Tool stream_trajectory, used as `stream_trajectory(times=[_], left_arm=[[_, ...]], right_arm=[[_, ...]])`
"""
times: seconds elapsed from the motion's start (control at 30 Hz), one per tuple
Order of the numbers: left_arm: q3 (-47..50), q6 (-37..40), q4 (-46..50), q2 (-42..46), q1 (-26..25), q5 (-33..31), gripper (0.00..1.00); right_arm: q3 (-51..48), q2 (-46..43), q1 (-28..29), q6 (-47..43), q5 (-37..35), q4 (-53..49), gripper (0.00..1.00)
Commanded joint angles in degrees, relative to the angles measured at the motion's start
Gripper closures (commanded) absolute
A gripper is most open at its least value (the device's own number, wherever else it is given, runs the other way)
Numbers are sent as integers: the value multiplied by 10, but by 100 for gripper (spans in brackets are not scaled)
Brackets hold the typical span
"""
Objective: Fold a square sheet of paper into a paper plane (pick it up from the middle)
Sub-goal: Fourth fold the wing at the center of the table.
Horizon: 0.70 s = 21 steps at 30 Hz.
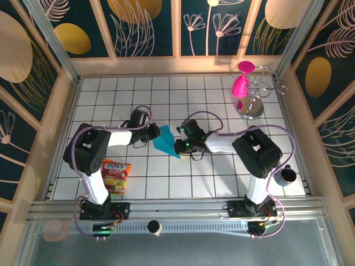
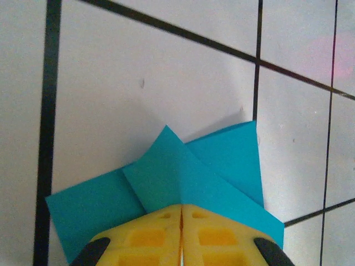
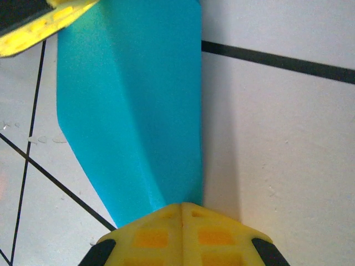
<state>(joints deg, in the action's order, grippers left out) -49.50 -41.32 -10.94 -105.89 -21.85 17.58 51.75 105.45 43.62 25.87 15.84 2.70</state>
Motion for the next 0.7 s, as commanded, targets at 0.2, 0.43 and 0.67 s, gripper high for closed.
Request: stream_trajectory(times=[0.2, 0.43, 0.67], left_arm=[[-67, 48, 72, -40, 63, -103, 91], [-120, 68, 108, -44, 71, -107, 91], [-85, 27, 90, 59, 71, -70, 86]], right_arm=[[-58, 54, -5, 5, -82, -177, 100], [-54, 37, -6, 12, -70, -161, 100], [19, -54, -17, 66, 17, -44, 93]])
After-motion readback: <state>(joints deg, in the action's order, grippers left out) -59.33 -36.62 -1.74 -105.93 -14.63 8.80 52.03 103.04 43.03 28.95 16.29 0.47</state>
